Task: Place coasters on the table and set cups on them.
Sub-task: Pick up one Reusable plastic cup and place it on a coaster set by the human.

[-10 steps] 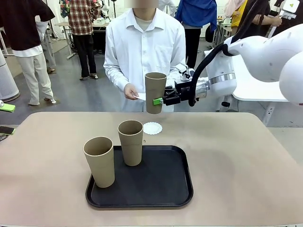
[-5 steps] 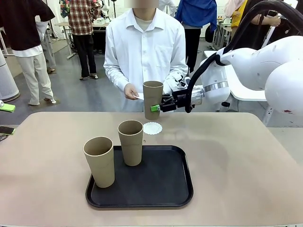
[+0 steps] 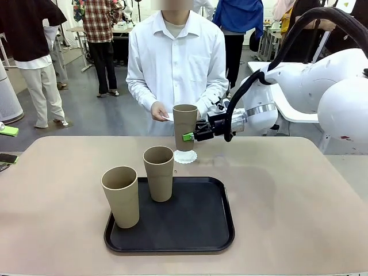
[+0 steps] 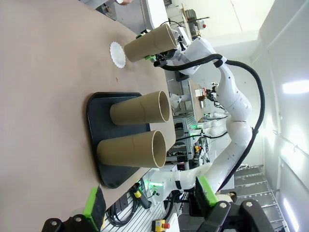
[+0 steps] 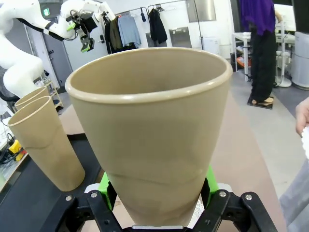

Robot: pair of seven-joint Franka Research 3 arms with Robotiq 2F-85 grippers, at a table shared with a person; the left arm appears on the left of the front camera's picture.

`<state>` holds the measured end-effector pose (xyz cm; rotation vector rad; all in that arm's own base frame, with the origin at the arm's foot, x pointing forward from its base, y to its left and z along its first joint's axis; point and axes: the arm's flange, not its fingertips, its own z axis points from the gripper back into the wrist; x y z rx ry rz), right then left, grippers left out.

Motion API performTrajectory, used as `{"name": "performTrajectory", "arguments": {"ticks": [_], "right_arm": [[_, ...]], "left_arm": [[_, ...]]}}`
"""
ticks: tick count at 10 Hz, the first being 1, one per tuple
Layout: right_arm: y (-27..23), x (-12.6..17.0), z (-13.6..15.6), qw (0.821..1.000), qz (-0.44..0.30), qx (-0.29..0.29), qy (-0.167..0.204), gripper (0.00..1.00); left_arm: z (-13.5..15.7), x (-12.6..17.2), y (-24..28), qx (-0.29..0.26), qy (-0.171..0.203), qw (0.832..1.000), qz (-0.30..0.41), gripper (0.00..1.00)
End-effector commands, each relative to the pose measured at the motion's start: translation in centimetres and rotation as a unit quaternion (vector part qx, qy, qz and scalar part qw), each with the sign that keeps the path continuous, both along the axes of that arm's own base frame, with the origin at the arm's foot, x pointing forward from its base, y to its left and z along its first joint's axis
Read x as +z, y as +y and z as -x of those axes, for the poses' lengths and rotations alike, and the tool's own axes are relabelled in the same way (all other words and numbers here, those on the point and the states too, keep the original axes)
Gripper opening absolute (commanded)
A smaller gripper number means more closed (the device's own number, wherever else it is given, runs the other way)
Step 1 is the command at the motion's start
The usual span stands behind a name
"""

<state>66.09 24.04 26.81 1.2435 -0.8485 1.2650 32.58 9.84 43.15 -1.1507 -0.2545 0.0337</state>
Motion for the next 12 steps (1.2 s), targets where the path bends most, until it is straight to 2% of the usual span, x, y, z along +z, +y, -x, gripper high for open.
{"name": "performTrajectory", "arguments": {"ticks": [1,12], "right_arm": [[0.4,-0.2,-0.7,1.000,0.010,0.010,0.009,0.82],[1.2,-2.4,-0.1,0.999,0.018,0.035,0.002,0.82]], "left_arm": [[-0.1,0.1,0.1,0.002,-0.011,1.000,0.009,1.00],[-0.1,0.1,0.1,0.002,-0.011,1.000,0.009,1.00]]}}
